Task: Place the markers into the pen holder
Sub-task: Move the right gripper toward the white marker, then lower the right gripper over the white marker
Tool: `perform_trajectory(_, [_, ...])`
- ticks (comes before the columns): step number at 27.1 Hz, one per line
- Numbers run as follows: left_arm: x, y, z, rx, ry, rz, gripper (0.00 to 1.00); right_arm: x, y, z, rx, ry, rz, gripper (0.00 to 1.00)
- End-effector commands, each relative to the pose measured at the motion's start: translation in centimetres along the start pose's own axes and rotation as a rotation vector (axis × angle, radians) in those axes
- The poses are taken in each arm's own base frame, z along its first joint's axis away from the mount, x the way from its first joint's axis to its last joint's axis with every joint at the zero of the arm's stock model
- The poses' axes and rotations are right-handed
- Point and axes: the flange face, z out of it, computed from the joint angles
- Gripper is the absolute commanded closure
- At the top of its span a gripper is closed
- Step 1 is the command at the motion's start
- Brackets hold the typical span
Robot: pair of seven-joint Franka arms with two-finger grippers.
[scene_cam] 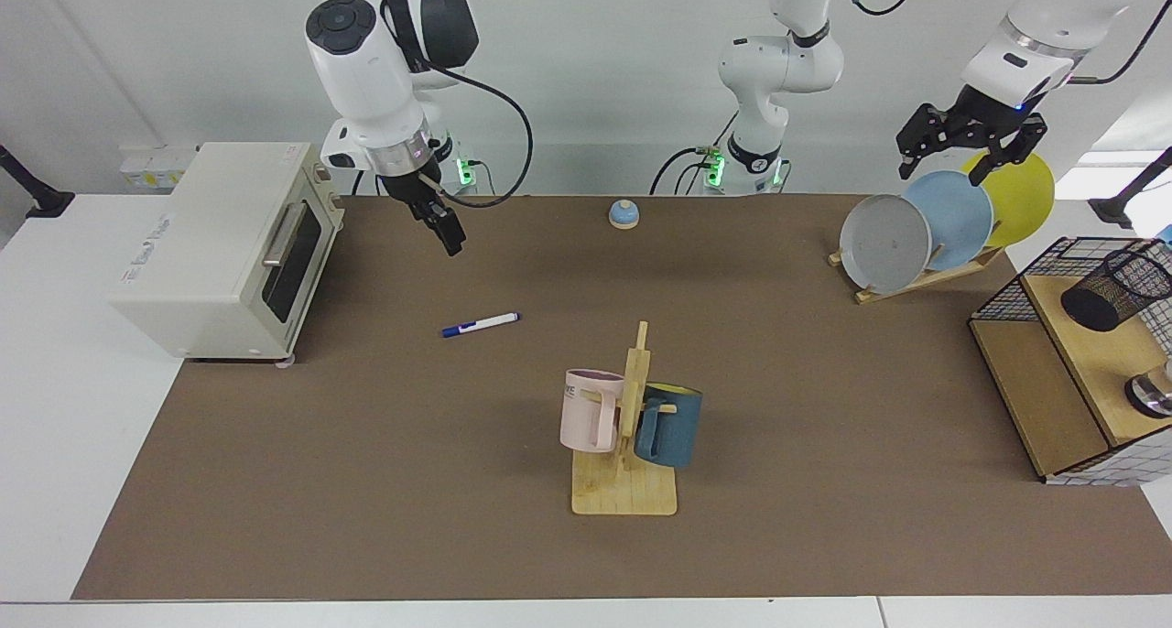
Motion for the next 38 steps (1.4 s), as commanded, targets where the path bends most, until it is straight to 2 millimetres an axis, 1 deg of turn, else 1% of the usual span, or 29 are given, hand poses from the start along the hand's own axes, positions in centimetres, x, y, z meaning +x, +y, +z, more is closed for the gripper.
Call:
perform_trajectory(1, [-0.6,0.0,-0.5,0.014,-0.012,-0.01,0.0,-1.0,0.7,2.3,0.051,0.013,0.14,0.01])
perform_trajectory(3, [-0.6,0.0,-0.4,0.012,-0.018,-0.012,0.0,-0.7,0.7,3.6,0.067,0.019,0.172,0.01])
perform_trajectory(6, [-0.6,0.1,-0.4,0.012,-0.018,-0.01,0.0,-0.5,1.2,6.1,0.08,0.025,0.23,0.01])
perform_trajectory(9, [-0.5,0.6,-0.5,0.014,-0.017,-0.001,0.0,0.1,1.5,8.1,0.094,0.03,0.269,0.01])
perform_trajectory(10, [-0.5,0.9,-0.5,0.014,-0.016,0.004,0.0,0.4,1.6,8.6,0.096,0.03,0.285,0.01])
perform_trajectory(12, [-0.5,0.8,-0.6,0.016,-0.014,0.002,0.0,0.6,1.8,9.8,0.099,0.029,0.307,0.01])
perform_trajectory(14, [-0.4,1.2,-0.5,0.013,-0.015,0.01,0.0,0.7,1.7,10.7,0.099,0.028,0.322,0.01])
perform_trajectory(18, [-0.3,1.2,-0.5,0.013,-0.015,0.012,0.0,1.1,1.6,12.3,0.096,0.025,0.333,0.01])
perform_trajectory(21, [-0.5,0.7,-0.5,0.012,-0.017,0.001,0.0,1.3,1.8,13.7,0.089,0.023,0.338,0.01])
perform_trajectory(25, [-0.8,0.8,-0.2,0.006,-0.045,-0.002,0.0,1.6,2.4,15.7,0.097,0.028,0.349,0.01])
perform_trajectory(31, [-1.0,1.0,-0.4,0.002,-0.044,0.001,0.0,2.0,2.7,19.4,0.117,0.034,0.357,0.01])
perform_trajectory(38, [-1.0,1.0,-0.3,0.0,-0.047,0.002,0.0,1.9,2.6,20.5,0.123,0.036,0.354,0.01])
